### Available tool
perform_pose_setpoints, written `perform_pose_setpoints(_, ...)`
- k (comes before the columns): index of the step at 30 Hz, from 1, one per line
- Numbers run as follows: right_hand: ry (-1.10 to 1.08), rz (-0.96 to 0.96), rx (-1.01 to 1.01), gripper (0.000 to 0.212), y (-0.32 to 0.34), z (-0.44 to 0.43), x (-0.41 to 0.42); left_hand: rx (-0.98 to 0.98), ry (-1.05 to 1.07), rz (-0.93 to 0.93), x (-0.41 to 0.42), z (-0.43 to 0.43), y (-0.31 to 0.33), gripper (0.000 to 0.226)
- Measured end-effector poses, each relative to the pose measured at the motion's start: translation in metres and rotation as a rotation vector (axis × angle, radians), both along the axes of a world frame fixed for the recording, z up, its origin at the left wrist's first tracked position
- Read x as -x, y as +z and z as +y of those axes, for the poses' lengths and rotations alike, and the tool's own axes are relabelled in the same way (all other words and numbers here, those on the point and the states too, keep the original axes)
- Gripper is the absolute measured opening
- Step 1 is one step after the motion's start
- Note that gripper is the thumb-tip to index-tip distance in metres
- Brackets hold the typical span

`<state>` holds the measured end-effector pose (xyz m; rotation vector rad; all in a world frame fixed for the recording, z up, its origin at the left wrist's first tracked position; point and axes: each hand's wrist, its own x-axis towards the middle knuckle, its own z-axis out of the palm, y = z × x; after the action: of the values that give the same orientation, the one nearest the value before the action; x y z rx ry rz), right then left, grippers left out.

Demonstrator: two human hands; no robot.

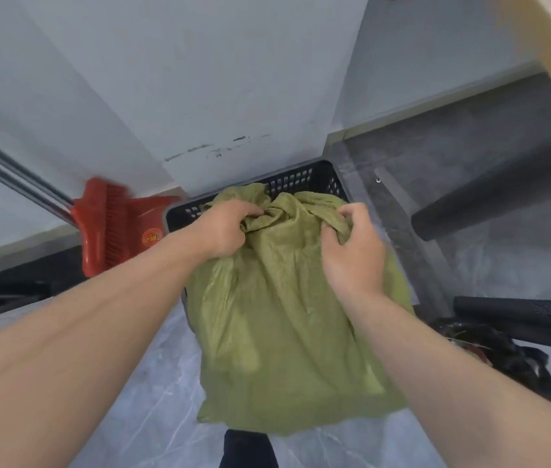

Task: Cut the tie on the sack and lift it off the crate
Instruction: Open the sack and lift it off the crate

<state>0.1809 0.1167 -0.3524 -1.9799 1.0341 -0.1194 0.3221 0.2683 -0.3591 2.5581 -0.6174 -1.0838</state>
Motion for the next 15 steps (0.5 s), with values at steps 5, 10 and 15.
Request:
perform_pose_setpoints(5, 0.101, 0.077, -0.096, 0.029, -0.029, -0.004, -0.045, -0.116, 0.009, -0.102, -0.030, -0.003, -0.043, 0.074)
perform_pose_setpoints(10, 0.219, 0.119, -0.164, 0.035, -0.043, -0.013, -0.072, -0.249, 0.065, -0.166, -0.040, 0.002, -0.079, 0.062)
perform_pose_setpoints(15, 0.513, 0.327, -0.081, 0.088, -0.056, -0.016, -0.098, -0.306, 0.102, -0.080, -0.028, 0.012, -0.076, 0.074)
